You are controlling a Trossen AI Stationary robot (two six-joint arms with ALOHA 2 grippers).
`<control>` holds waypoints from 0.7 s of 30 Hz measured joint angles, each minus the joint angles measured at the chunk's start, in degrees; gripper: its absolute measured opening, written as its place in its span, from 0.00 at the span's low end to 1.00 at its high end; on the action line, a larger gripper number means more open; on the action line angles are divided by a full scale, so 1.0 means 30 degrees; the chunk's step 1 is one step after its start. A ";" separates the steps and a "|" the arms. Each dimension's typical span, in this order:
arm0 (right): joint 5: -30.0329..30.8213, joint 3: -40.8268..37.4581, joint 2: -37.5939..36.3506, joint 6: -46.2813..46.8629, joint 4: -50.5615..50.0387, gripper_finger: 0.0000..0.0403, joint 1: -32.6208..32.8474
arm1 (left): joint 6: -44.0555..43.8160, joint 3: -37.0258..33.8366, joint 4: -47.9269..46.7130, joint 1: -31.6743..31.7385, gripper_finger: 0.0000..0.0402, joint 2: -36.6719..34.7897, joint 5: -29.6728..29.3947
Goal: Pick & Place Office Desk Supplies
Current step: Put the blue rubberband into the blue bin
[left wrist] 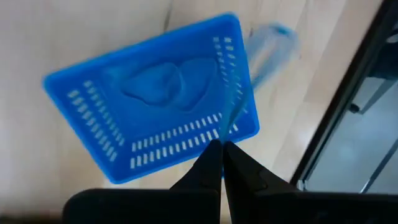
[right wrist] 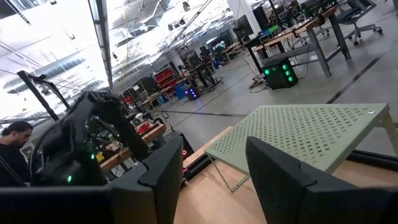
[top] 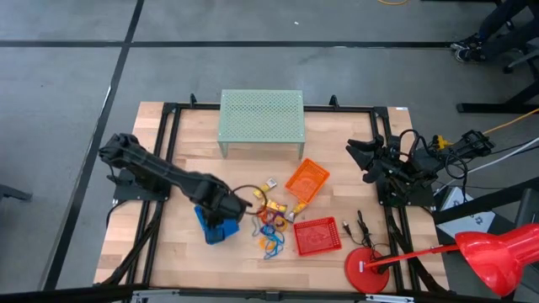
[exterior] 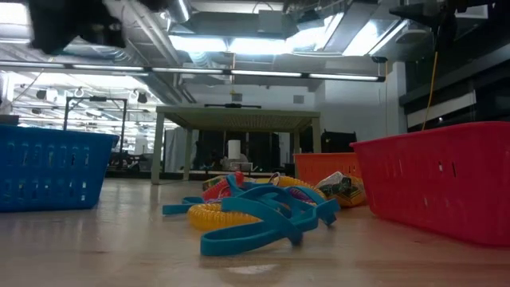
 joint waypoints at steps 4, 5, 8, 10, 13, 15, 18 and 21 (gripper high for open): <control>0.0000 0.0000 0.0000 0.0000 -0.0042 0.44 0.0000 | -0.1757 -0.1955 0.1309 -0.0575 0.01 0.0000 0.0019; -0.0007 0.0000 0.0000 0.0000 -0.0042 0.44 0.0006 | -0.2170 -0.2441 0.1358 -0.0647 0.01 0.0000 0.0011; -0.0007 0.0000 0.0000 0.0102 -0.0042 0.44 0.0001 | -0.2890 -0.3496 0.1802 -0.0992 0.04 -0.0047 -0.0015; -0.0007 0.0000 0.0007 0.0437 -0.0042 0.44 0.0007 | -0.3151 -0.3944 0.1849 -0.1182 0.07 -0.0099 0.0020; -0.0007 0.0000 0.0022 0.0481 -0.0050 0.44 0.0001 | -0.3473 -0.4290 0.1945 -0.1246 0.13 -0.0109 0.0323; -0.0007 0.0000 0.0029 0.0481 -0.0057 0.44 0.0007 | -0.3481 -0.4303 0.2161 -0.1228 0.19 -0.0112 0.0273; -0.0007 0.0000 0.0058 0.0466 -0.0064 0.44 0.0001 | -0.3646 -0.4298 0.2609 -0.1095 0.27 -0.0130 -0.0149; 0.0000 0.0000 0.0069 0.0466 -0.0060 0.44 0.0003 | -0.4022 -0.4254 0.2733 -0.0903 0.36 -0.0182 -0.0433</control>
